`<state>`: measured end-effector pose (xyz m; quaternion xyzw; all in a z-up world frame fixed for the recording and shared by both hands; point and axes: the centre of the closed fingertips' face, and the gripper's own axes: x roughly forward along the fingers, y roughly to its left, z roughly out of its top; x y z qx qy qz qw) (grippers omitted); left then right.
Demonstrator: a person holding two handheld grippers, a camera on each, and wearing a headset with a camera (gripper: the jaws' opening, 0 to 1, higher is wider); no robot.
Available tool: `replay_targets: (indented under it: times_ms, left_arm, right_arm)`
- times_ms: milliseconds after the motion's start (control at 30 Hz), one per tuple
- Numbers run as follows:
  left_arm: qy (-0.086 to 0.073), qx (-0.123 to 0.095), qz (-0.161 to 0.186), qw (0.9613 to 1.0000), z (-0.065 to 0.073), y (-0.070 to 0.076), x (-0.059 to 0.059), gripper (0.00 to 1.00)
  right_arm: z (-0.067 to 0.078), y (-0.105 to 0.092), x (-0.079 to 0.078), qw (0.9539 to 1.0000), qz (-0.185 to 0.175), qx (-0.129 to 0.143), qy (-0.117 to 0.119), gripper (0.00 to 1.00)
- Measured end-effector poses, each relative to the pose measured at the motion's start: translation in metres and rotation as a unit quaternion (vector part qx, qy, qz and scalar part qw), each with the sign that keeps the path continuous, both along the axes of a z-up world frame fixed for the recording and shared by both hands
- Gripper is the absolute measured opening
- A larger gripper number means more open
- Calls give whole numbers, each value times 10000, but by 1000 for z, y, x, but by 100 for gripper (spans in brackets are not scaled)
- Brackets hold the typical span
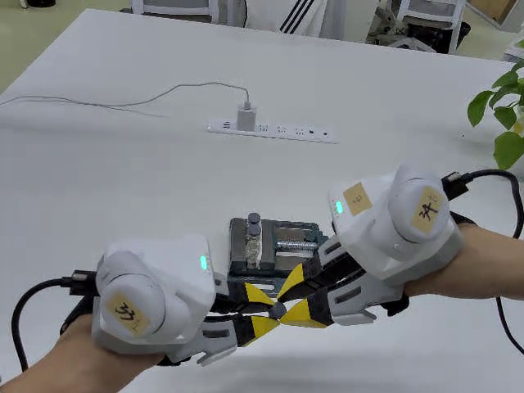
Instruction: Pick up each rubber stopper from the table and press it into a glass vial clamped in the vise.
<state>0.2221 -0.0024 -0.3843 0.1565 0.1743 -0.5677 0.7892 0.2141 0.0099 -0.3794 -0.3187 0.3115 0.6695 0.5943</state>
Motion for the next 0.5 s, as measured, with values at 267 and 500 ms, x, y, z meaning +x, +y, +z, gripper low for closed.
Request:
replay_targets:
  times_ms: [267, 500]
  left_arm:
    - [25, -17, 33, 10000, -1, -1, 0, 4]
    - [53, -42, 129, 9999, -4, 1, 1, 5]
  right_arm:
    - [-1, -1, 0, 10000, -6, -77, 25, 7]
    - [-3, 0, 1, 9999, -7, -107, 70, 6]
